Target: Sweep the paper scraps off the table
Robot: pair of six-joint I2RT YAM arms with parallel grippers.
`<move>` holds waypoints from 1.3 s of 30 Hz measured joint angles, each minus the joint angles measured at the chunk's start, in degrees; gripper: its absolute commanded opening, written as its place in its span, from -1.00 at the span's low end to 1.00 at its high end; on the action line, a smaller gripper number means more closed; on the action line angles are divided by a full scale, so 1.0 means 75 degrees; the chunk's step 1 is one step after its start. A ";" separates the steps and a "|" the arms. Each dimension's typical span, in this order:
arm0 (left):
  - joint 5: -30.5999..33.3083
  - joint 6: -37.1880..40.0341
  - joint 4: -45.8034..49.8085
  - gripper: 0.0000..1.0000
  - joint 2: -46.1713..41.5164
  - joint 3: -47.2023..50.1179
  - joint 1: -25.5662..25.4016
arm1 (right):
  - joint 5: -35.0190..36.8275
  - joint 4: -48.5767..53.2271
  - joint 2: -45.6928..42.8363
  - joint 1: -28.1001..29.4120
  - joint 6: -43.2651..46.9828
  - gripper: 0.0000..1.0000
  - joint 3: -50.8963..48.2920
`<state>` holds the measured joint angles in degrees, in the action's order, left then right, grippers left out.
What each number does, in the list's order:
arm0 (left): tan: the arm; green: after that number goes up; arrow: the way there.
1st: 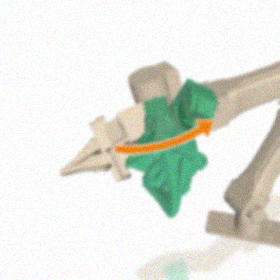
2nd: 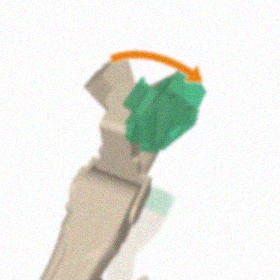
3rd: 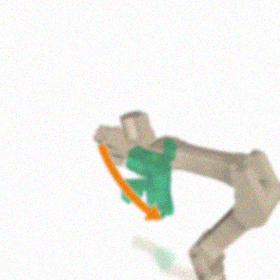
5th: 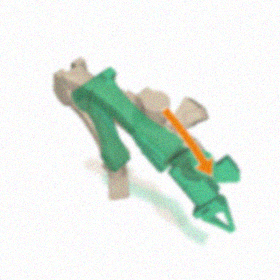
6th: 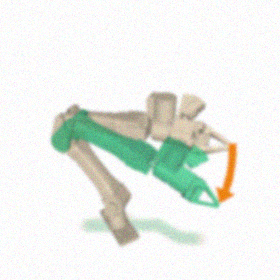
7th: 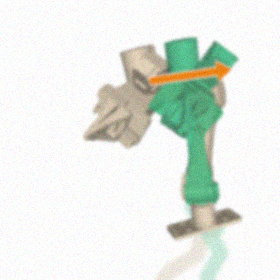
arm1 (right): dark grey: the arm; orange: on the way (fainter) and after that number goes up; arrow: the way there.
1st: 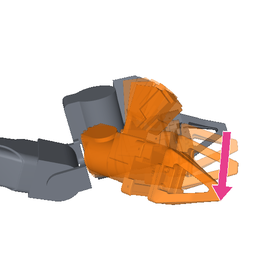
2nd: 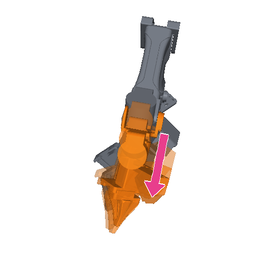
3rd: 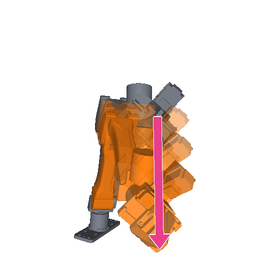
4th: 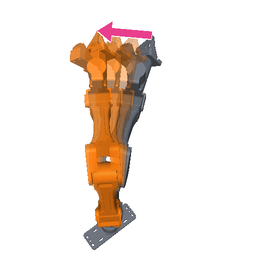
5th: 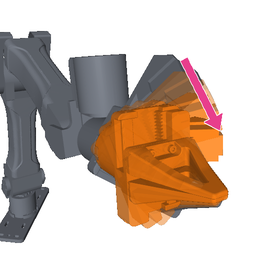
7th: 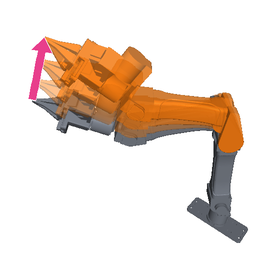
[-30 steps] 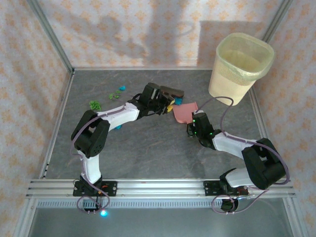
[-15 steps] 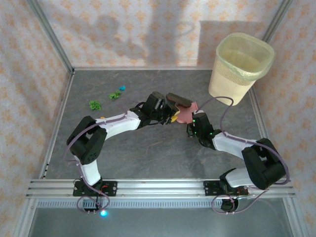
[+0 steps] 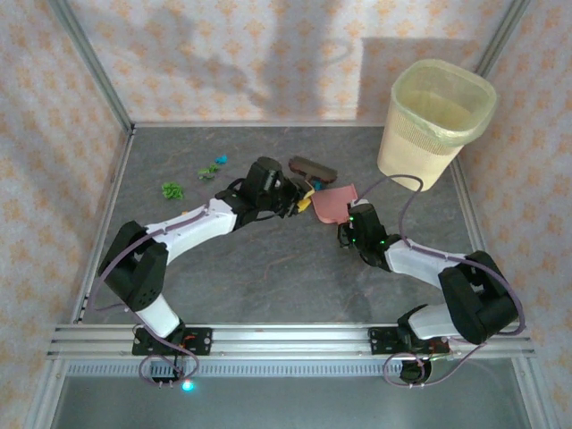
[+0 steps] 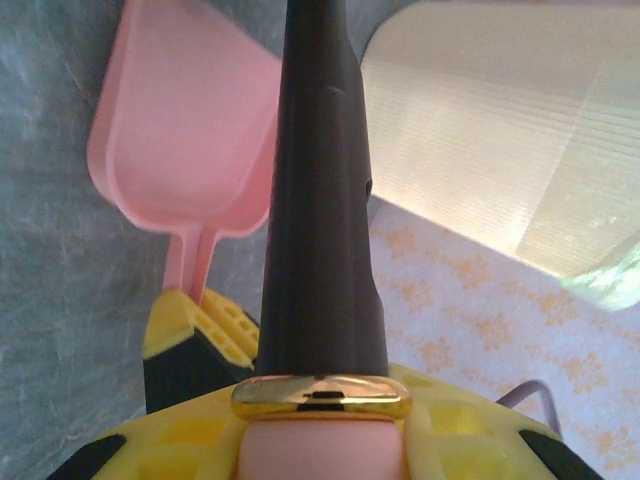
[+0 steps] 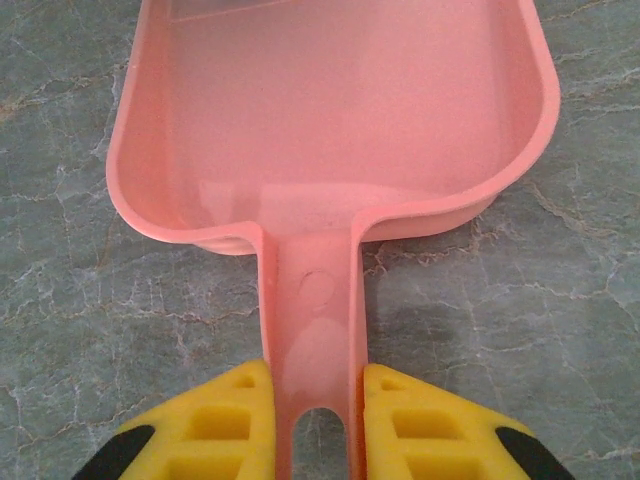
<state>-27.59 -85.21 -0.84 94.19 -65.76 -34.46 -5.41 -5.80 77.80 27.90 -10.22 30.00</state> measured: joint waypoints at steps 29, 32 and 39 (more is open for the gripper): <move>-0.0530 0.0935 0.0825 -1.00 0.1539 -0.1233 0.0621 | -0.0248 0.3483 0.0968 0.0000 -0.0411 -0.89 0.2468; -0.0525 0.0831 0.0731 -1.00 0.1349 -0.0994 0.0519 | -0.0192 0.3401 0.1058 0.0000 -0.0405 -0.89 0.2492; -0.0504 0.0507 0.0525 -1.00 0.0892 -0.0519 0.0105 | -0.0047 0.3107 0.1064 0.0000 -0.0353 -0.89 0.2457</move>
<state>-31.38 -81.41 3.09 100.88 -69.65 -33.67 -5.76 17.50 85.78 27.90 -12.86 48.42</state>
